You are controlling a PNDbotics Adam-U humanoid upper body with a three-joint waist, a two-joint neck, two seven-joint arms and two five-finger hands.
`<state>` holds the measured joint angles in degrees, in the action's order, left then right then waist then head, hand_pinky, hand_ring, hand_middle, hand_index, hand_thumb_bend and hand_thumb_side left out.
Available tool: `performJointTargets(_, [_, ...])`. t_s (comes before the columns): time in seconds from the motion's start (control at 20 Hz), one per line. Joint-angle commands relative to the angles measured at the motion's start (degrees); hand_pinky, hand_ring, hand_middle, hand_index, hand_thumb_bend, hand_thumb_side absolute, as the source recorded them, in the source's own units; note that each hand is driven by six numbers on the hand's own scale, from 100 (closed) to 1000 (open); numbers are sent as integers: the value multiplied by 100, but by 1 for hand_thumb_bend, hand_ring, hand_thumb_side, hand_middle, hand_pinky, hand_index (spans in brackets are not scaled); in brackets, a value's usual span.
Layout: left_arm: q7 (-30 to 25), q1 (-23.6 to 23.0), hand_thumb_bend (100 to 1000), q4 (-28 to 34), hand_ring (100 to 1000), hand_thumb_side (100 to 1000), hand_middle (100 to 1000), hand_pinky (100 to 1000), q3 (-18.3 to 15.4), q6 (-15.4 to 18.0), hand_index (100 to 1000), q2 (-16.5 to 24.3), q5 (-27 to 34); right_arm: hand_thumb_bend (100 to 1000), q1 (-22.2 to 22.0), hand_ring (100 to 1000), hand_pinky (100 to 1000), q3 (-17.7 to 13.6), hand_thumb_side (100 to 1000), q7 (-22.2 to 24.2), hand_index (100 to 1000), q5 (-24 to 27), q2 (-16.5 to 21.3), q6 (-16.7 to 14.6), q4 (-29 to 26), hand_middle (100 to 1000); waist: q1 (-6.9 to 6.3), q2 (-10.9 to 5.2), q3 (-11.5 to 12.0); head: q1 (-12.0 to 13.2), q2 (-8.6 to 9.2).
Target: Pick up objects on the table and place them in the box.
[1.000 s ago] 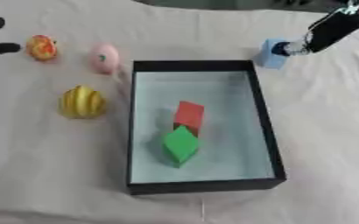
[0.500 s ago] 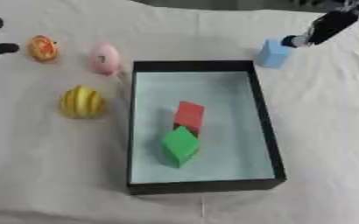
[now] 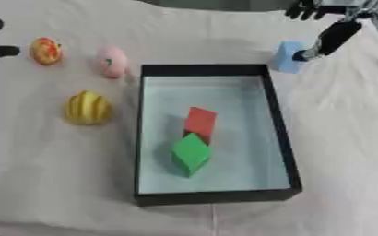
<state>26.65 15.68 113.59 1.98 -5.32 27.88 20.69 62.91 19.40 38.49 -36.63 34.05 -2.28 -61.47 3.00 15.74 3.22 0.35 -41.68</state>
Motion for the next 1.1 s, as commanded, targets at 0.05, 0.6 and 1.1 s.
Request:
performJointTargets(0.05, [-18,82,222,100,785,802,800,592,-16,-2,728,125,-7,480,190,900,877,-124,188,-59,929,-285,-2,-115,226,874,-22,-85,7,-20,63])
performJointTargets(0.6, [-38,158,222,100,784,804,800,591,-5,12,727,106,-8,466,235,902,877,-311,185,-383,930,-1172,-301,-380,929,875,-43,28,51,-115,145])
performJointTargets(1.1, [-47,205,220,100,784,806,799,590,0,21,727,95,-15,383,238,801,827,-483,100,-738,813,-1409,-433,-261,1211,721,-53,121,76,-162,180])
